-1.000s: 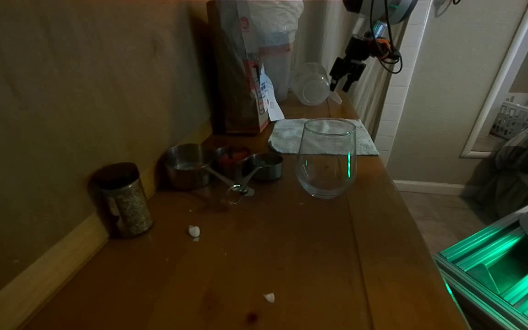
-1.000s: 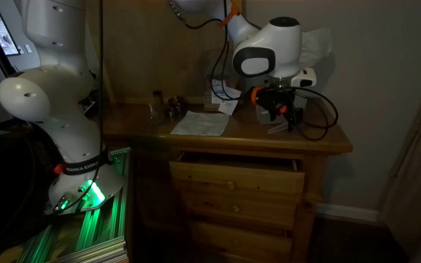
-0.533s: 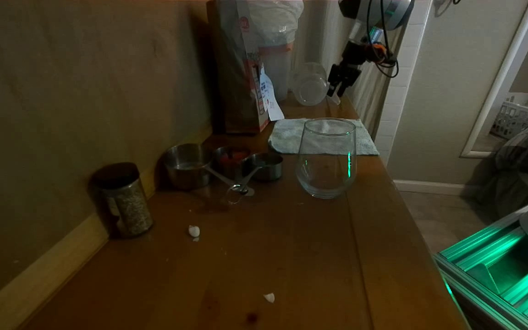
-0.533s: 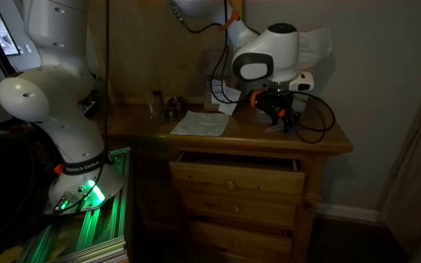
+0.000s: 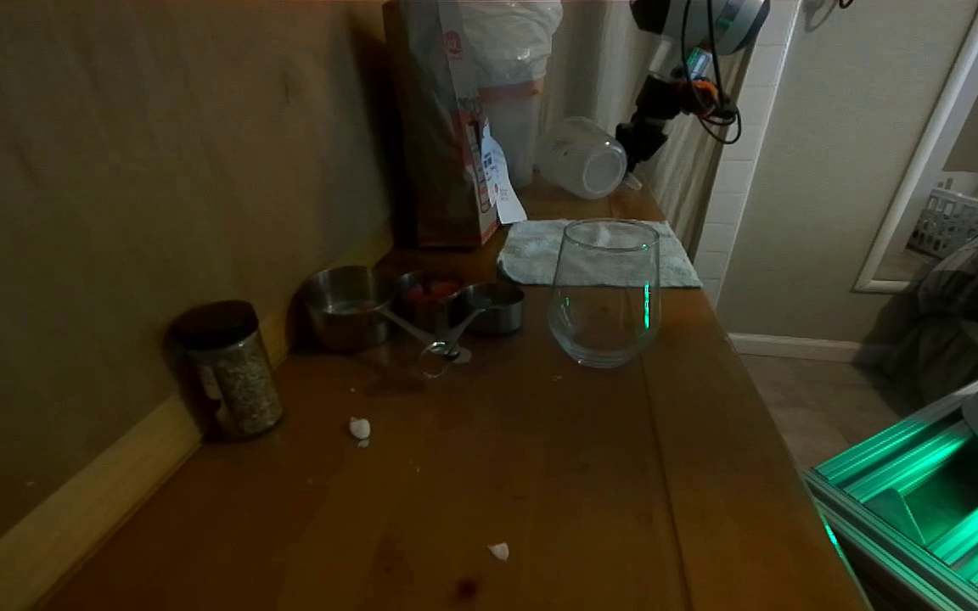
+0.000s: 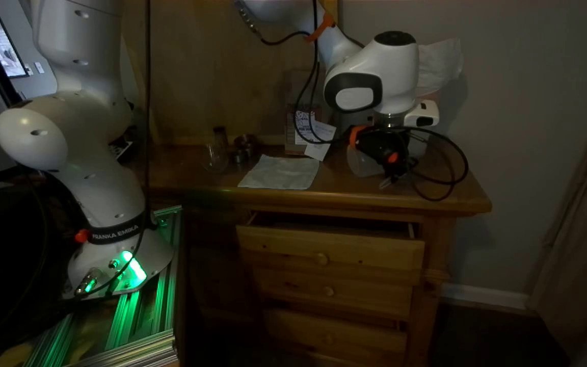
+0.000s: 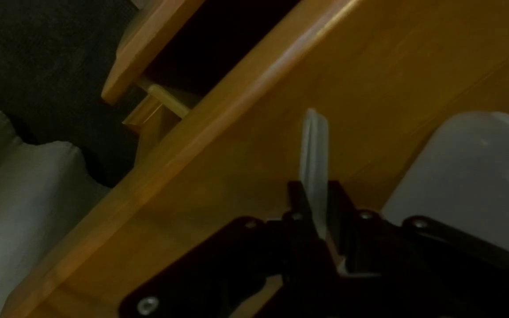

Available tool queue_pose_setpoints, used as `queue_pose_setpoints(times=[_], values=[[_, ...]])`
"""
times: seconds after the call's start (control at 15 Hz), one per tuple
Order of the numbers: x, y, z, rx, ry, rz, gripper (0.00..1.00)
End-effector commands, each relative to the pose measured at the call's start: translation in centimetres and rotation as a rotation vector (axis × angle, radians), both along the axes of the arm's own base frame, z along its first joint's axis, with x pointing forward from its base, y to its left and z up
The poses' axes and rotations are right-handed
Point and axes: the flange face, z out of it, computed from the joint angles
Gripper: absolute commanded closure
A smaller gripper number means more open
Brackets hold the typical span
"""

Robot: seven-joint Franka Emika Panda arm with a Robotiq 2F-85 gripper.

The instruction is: Turn the plastic jar over

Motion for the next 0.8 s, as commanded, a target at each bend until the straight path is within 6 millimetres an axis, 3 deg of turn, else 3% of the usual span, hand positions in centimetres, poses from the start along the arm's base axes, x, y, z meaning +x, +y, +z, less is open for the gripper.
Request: queue_pose_setpoints(times=[0.0, 0.4, 0.73], values=[[-0.3, 0.1, 1.3, 0.053, 0.037, -0.007, 0.93], [-0.5, 0.1, 4.9, 0.164, 0.19, -0.041, 0.96], [-0.7, -1.2, 5.2, 0.269, 0.334, -0.112, 0.95]])
